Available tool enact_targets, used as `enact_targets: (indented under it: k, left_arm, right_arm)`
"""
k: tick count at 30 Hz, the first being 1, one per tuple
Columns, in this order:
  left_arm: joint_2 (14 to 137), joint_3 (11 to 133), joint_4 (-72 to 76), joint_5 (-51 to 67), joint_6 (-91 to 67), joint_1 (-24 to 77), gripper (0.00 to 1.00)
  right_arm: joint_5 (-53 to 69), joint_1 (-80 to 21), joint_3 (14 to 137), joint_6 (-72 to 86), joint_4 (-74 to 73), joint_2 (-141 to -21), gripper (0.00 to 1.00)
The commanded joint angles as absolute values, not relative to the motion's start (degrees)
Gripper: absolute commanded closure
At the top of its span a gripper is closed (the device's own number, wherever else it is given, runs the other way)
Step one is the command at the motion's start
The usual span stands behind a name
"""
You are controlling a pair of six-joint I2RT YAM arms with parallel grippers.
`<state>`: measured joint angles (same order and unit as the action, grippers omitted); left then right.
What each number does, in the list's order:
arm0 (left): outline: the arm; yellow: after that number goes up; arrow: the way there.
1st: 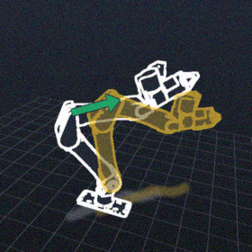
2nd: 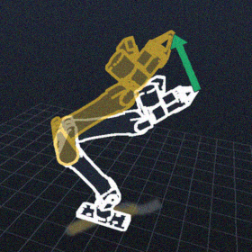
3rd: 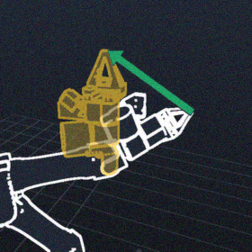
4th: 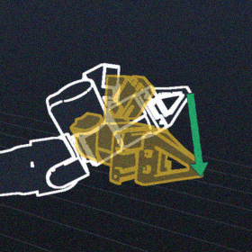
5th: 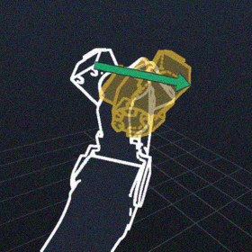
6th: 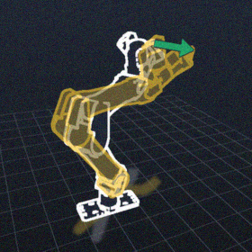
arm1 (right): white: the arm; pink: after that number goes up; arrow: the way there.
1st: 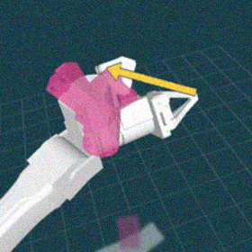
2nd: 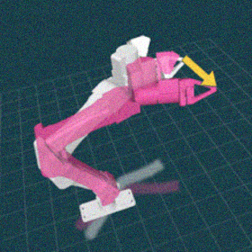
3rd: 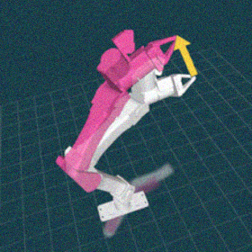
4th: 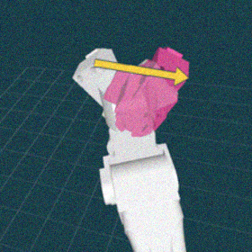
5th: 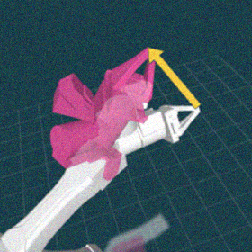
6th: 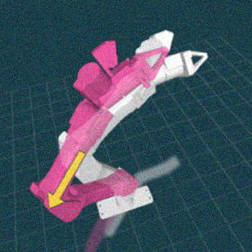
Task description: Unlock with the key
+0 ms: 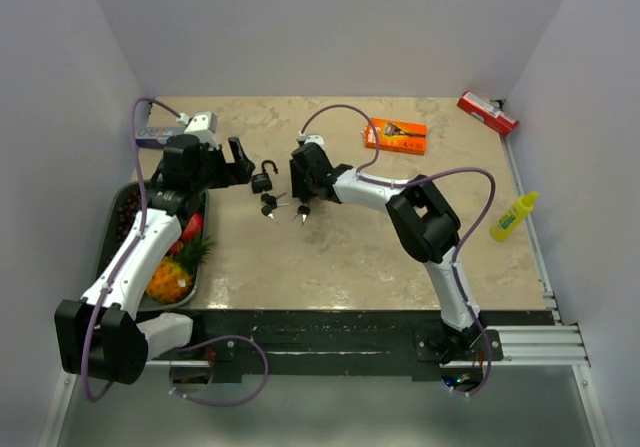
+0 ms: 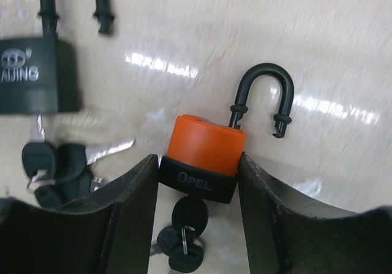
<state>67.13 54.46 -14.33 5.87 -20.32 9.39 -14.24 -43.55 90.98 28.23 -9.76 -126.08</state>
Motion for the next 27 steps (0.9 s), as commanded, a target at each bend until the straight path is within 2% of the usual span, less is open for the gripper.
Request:
enact_targets:
  k: [1,16,20,24,27]
  left_arm:
    - [67.8,54.0,-12.2,7.2,-19.2,9.4,0.05]
    - [69.0,53.9,-11.6,8.7,-19.2,9.3,0.04]
    - [69.1,53.9,-11.7,8.9,-19.1,9.3,0.03]
    - [68.9,53.7,-11.6,9.4,-18.6,9.3,0.01]
    - [68.0,53.4,-11.0,9.0,-18.4,9.3,0.01]
  right_arm:
    - [-11.8,-41.5,96.5,23.0,-8.9,-129.6,0.56]
    - [-8.5,-40.6,105.9,19.8,-10.9,-136.9,0.53]
    - [-8.5,-40.7,105.6,20.1,-10.9,-136.1,0.44]
    - [-7.3,-40.1,104.2,20.6,-10.8,-133.8,0.28]
    - [-4.8,-38.8,102.1,21.4,-9.1,-130.4,0.23]
